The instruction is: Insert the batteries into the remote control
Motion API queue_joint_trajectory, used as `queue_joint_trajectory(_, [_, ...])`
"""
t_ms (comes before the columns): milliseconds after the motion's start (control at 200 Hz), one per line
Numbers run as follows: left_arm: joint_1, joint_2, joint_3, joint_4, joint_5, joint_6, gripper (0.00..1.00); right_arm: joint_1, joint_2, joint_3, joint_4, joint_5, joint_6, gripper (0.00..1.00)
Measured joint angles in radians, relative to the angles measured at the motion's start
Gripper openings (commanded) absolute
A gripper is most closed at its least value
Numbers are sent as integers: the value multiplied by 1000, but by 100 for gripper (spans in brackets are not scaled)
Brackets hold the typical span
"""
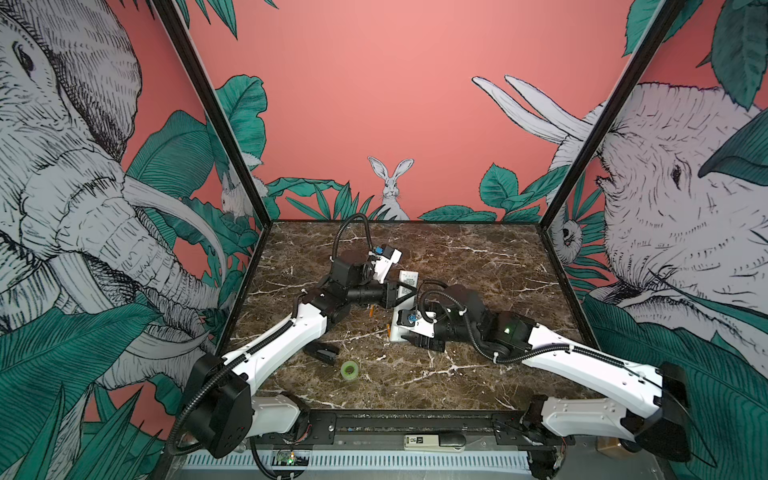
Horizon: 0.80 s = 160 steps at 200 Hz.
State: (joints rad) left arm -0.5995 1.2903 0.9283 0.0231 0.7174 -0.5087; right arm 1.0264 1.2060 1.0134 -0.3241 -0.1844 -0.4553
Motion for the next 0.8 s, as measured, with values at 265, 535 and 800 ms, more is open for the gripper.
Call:
queue_joint_trajectory(265, [0,0,0,18,4,0,0,10,7,0,0,31,3,75])
queue_joint_trajectory(535, [0,0,0,34,0,-3,0,14,6,0,6,70,20,84])
queue_joint_trajectory(800, [0,0,0,36,-69,-26,0,14,-31,-6,51,103,113,87])
